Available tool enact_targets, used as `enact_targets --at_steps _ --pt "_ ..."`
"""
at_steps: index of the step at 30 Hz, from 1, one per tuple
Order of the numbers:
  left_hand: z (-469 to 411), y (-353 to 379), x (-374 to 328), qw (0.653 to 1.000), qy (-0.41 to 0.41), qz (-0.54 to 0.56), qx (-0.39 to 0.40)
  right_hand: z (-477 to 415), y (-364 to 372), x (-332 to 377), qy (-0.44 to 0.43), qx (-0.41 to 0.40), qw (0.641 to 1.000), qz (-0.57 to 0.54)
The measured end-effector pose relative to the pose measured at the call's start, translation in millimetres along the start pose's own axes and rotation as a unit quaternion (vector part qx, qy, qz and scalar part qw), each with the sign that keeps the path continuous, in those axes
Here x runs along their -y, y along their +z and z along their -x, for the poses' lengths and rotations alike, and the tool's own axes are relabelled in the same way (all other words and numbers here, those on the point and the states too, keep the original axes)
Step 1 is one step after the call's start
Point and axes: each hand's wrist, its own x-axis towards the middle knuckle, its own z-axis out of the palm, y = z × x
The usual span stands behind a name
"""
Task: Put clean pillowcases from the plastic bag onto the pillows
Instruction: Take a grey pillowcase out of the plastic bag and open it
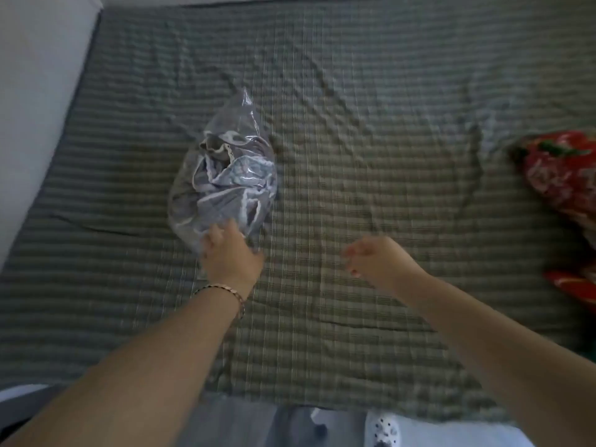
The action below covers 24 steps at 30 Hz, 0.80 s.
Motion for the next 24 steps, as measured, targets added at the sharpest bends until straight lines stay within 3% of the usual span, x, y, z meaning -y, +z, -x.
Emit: enact_targets --at_steps 3,5,7,10,13,17,19,21,24 --pt "-57.2 25.7 29.8 0.997 -0.065 -0.040 -0.018 -63.4 28.1 -0.4 0.030 -0.012 0.999 0.000" --pt "-89.8 41.3 55.2 0.996 -0.085 0.020 0.011 -97.3 52.2 0.2 0.053 0.003 0.999 -0.005" --pt "-107.5 50.8 72.7 0.995 -0.054 0.076 0.023 -116.4 72.9 -0.1 0.074 0.029 0.997 0.010" --pt "-120.5 52.2 72.2 0.997 0.029 0.067 -0.008 -126.6 93.8 1.6 0.078 0.031 0.996 0.036" --pt "-126.9 37.3 46.1 0.988 0.132 0.070 0.034 -125.9 99.8 19.3 -0.027 -0.015 0.992 0.120" --pt "-120.5 -4.4 -4.0 0.950 0.286 0.023 0.126 -125.4 83.7 55.3 -0.214 -0.061 0.933 0.284" --pt "-108.1 -24.3 -23.8 0.922 0.348 0.065 0.155 -128.0 65.7 60.5 -0.257 -0.082 0.920 0.285" --pt "-90.4 -34.9 -33.1 0.904 0.361 0.137 0.185 -124.5 46.6 56.5 -0.265 -0.081 0.932 0.233" --pt "-62.6 -38.3 -37.7 0.913 0.262 0.271 0.156 -103.2 23.0 49.8 -0.209 -0.067 0.936 0.275"
